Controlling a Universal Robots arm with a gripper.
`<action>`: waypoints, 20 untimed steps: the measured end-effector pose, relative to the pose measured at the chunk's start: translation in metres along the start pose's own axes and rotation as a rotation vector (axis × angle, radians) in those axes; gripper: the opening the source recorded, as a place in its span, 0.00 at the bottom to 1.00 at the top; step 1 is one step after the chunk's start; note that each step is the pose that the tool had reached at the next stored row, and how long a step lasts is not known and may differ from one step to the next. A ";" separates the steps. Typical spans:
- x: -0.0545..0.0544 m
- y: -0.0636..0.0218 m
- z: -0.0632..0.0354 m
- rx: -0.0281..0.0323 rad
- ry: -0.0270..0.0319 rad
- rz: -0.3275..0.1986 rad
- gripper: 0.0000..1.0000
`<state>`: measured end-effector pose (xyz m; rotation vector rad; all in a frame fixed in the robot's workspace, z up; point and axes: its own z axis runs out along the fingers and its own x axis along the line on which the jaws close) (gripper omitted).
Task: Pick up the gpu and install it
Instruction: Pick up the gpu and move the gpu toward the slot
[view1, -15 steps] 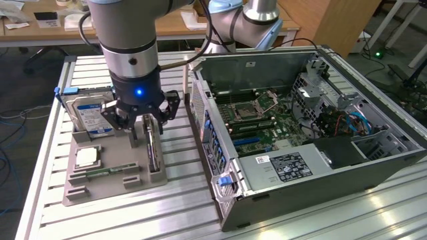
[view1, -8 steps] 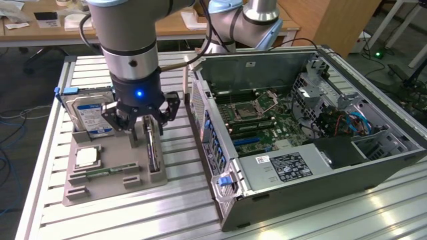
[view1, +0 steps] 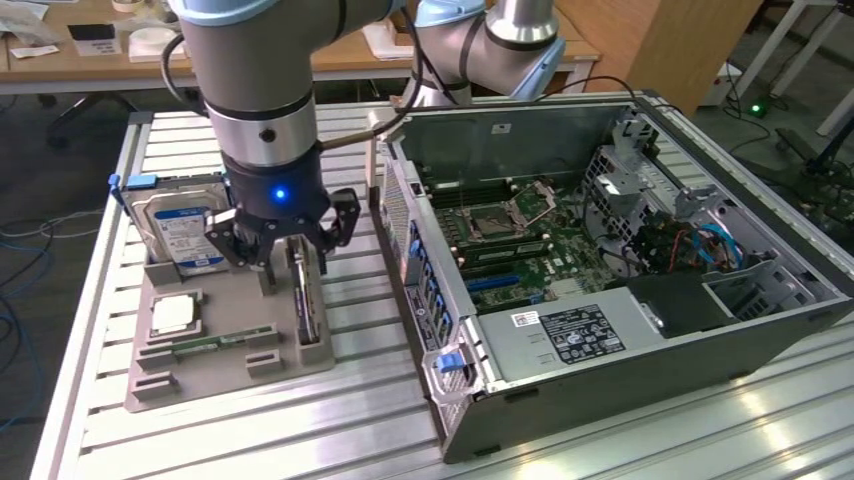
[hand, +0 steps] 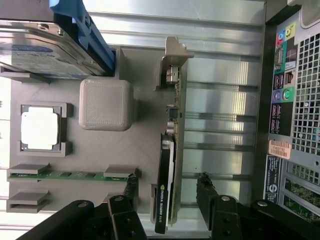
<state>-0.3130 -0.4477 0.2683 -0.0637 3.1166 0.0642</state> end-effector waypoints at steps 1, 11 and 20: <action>0.000 -0.0001 0.0012 0.0000 -0.0003 0.000 0.59; 0.000 -0.0001 0.0068 0.0017 -0.0093 0.058 0.59; 0.000 0.0047 0.0219 0.0069 -0.0061 0.048 0.59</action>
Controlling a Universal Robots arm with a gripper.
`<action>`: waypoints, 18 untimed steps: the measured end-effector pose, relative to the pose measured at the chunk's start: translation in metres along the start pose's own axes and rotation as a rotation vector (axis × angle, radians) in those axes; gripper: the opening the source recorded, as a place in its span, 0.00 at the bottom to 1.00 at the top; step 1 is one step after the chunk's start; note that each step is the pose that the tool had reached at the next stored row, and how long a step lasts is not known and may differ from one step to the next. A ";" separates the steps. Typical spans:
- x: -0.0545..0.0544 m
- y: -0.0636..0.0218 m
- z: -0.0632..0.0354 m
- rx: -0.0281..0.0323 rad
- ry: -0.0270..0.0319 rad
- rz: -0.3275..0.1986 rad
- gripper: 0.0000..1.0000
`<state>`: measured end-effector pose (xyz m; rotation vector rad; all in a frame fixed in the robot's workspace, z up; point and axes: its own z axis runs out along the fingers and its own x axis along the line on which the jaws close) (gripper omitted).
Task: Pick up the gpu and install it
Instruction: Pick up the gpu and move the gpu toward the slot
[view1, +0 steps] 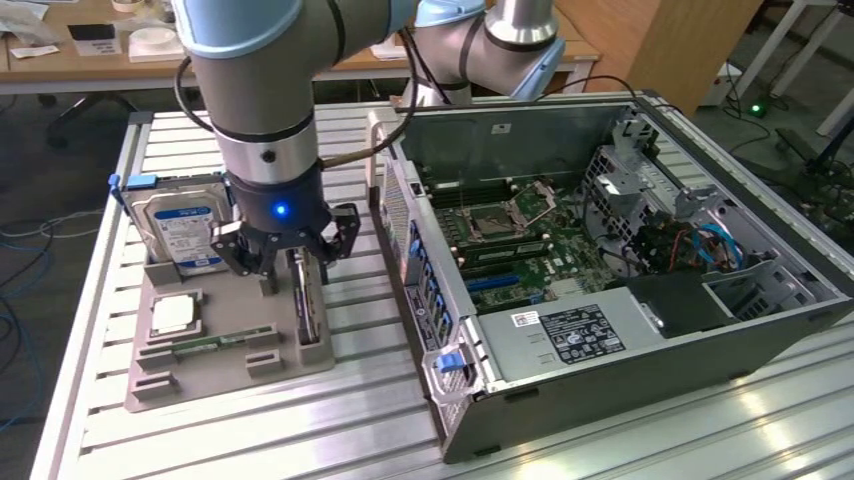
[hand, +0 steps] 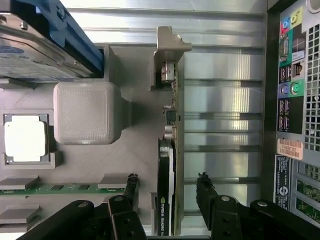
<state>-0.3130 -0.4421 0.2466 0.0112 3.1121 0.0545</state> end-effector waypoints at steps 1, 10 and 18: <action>0.000 0.0010 0.0016 -0.0001 -0.0001 -0.003 0.59; 0.001 0.0056 0.0160 -0.0014 0.0020 -0.058 0.59; 0.001 0.0102 0.0307 -0.0016 0.0022 -0.062 0.59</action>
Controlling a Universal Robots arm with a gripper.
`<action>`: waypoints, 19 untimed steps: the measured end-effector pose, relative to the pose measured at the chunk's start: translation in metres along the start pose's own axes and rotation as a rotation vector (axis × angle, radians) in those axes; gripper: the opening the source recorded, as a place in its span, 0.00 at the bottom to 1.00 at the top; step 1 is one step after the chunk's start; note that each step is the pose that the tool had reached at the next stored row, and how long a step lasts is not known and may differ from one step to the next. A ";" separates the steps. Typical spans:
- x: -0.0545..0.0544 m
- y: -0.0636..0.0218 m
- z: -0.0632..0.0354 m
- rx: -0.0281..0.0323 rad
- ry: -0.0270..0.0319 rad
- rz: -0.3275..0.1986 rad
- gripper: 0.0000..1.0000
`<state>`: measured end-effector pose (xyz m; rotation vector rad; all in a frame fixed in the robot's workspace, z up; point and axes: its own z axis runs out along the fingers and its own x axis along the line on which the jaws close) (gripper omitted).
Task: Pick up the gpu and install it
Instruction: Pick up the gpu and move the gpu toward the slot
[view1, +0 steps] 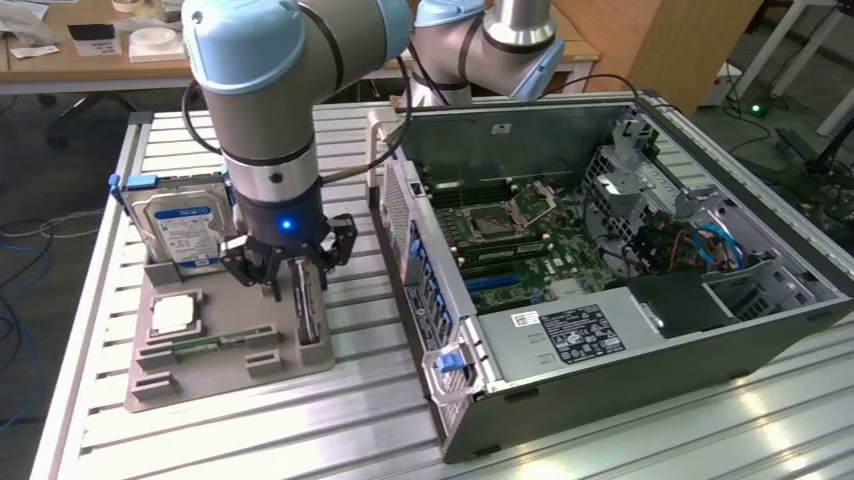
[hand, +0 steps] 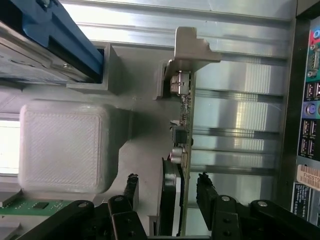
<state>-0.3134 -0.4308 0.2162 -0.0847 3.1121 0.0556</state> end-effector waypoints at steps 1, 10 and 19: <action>0.000 -0.0001 0.0020 -0.0001 0.0001 0.000 0.59; 0.001 -0.0026 0.0106 0.0012 -0.0002 0.016 0.59; 0.000 -0.0026 0.0107 0.0017 -0.0016 0.044 0.59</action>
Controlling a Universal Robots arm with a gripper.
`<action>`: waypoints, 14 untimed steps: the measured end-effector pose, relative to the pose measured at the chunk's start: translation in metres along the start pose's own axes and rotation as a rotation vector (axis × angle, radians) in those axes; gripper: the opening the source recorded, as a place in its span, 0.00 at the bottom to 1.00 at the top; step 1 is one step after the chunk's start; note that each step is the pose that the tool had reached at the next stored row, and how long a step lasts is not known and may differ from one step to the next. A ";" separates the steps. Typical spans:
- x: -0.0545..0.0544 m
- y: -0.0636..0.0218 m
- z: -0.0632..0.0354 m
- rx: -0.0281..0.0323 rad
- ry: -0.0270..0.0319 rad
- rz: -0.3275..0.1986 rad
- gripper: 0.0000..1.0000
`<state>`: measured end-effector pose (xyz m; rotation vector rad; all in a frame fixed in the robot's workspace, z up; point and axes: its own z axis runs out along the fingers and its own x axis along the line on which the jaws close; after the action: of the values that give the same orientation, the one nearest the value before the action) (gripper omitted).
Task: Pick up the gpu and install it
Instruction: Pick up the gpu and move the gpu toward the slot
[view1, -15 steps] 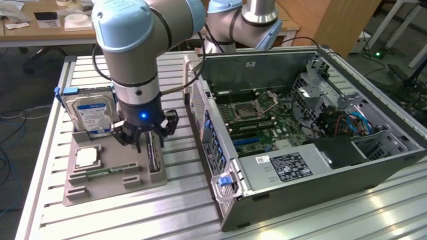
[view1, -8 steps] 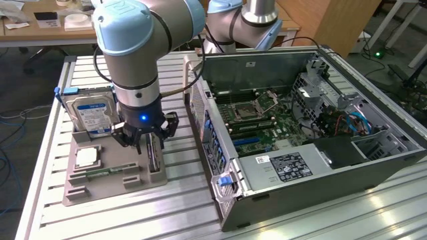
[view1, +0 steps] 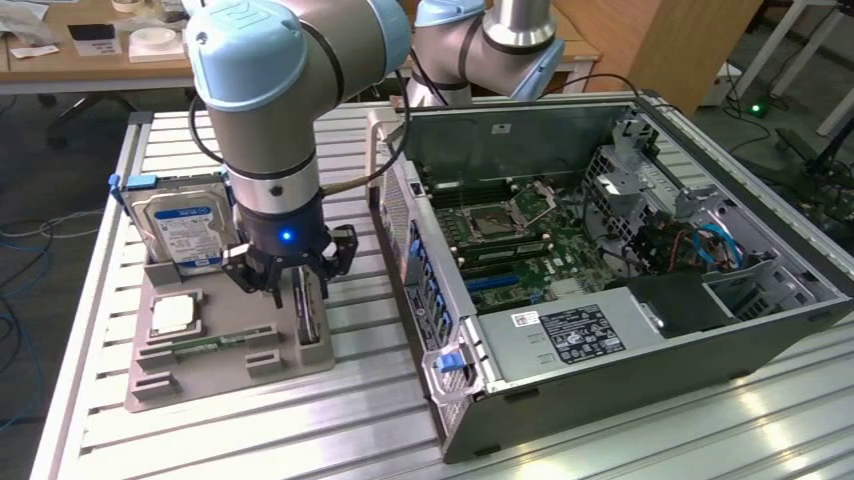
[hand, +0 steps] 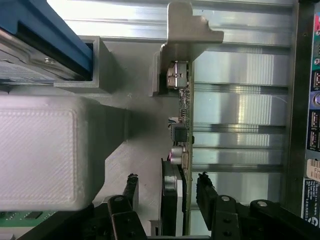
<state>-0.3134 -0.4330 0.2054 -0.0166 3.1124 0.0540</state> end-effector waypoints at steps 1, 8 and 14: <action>0.000 0.0000 0.0000 0.0000 0.0000 0.000 0.57; 0.000 0.0001 -0.0034 0.0001 0.0002 0.000 0.51; 0.000 0.0000 -0.0049 -0.0009 0.0010 0.000 0.42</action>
<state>-0.3136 -0.4332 0.2103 -0.0162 3.1133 0.0553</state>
